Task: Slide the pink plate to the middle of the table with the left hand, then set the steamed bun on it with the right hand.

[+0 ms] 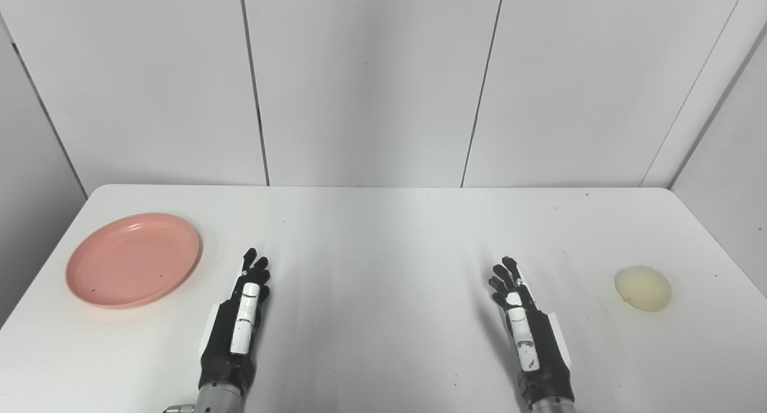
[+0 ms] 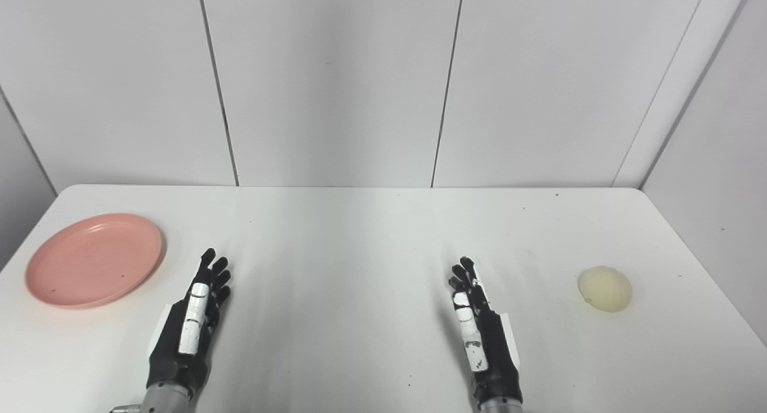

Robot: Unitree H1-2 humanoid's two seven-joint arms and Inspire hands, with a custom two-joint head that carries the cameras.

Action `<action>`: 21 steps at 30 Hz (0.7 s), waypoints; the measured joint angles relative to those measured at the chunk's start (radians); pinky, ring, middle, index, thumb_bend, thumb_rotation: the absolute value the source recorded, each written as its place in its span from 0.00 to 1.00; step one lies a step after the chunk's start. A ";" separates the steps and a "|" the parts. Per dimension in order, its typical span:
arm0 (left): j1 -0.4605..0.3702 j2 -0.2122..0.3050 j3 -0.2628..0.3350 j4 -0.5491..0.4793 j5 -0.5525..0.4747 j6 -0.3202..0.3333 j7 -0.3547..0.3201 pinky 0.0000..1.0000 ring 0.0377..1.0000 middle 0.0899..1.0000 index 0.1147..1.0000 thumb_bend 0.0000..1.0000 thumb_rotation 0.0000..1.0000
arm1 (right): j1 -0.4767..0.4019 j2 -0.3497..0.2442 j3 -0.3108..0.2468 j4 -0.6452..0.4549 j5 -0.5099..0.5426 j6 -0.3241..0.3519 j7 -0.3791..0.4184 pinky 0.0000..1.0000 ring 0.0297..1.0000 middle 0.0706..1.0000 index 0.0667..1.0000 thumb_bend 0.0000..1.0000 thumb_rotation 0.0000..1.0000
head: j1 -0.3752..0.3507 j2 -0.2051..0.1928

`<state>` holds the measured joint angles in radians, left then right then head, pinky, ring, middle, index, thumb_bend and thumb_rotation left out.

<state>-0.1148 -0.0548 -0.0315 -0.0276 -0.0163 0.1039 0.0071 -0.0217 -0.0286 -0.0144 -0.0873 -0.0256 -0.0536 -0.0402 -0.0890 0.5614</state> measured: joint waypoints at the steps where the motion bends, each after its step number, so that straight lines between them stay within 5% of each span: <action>1: 0.000 0.000 0.000 0.000 0.000 0.000 0.000 1.00 0.98 0.97 1.00 0.77 0.96 | 0.000 0.000 0.000 0.000 0.000 0.000 0.000 0.93 0.91 0.92 0.95 0.78 1.00 | 0.000 0.000; 21: -0.001 0.000 -0.002 0.001 0.000 0.000 0.000 1.00 0.98 0.98 1.00 0.76 0.96 | 0.000 -0.002 0.002 0.000 -0.003 0.002 0.002 0.93 0.91 0.92 0.95 0.78 1.00 | 0.000 -0.002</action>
<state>-0.1156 -0.0543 -0.0331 -0.0263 -0.0162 0.1041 0.0071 -0.0218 -0.0303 -0.0126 -0.0870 -0.0290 -0.0518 -0.0385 -0.0890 0.5599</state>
